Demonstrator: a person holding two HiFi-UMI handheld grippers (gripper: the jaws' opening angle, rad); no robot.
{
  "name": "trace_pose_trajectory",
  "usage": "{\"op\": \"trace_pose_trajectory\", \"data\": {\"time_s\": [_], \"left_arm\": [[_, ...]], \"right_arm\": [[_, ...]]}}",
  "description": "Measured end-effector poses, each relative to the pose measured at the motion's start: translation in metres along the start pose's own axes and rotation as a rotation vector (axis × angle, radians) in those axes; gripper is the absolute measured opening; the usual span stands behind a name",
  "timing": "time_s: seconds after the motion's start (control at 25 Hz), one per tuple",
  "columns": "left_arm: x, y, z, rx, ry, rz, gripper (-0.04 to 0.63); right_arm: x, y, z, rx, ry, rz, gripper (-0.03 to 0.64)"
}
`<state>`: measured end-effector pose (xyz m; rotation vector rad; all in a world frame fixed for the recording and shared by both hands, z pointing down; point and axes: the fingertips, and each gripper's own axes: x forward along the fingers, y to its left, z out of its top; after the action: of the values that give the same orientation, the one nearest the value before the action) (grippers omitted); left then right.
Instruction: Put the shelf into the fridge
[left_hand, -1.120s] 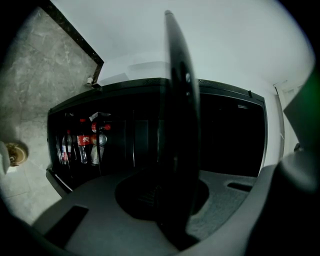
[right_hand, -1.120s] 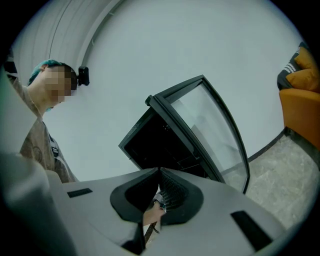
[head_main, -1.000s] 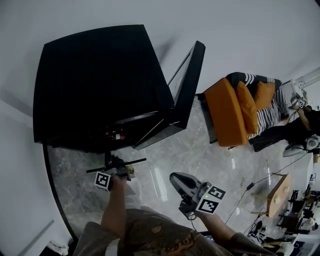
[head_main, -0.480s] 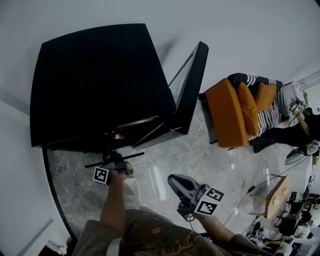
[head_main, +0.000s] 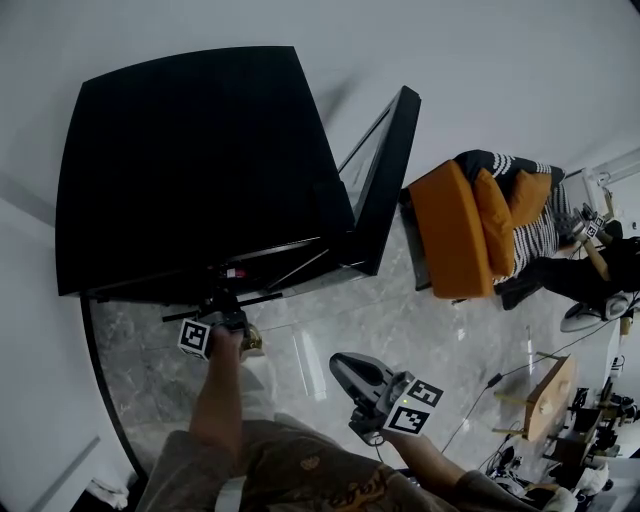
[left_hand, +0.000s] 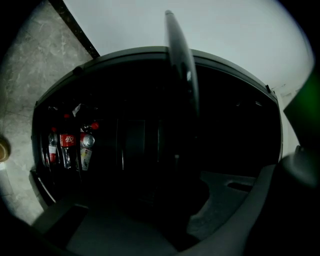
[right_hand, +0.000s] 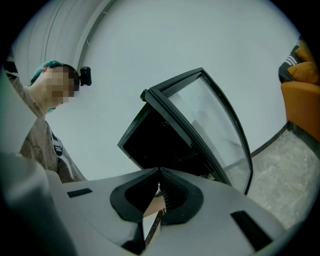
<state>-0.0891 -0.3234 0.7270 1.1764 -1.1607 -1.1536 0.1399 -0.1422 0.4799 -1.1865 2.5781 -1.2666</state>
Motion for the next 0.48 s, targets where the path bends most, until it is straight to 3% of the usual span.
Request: {"op": "trace_pose_trajectory", "data": {"time_s": [0.48], "left_arm": [[0.035,0.001,0.005,0.003,-0.012,-0.022,0.017]], "right_arm": [[-0.002,-0.003,-0.004,0.015,0.005,-0.008,0.025]]}}
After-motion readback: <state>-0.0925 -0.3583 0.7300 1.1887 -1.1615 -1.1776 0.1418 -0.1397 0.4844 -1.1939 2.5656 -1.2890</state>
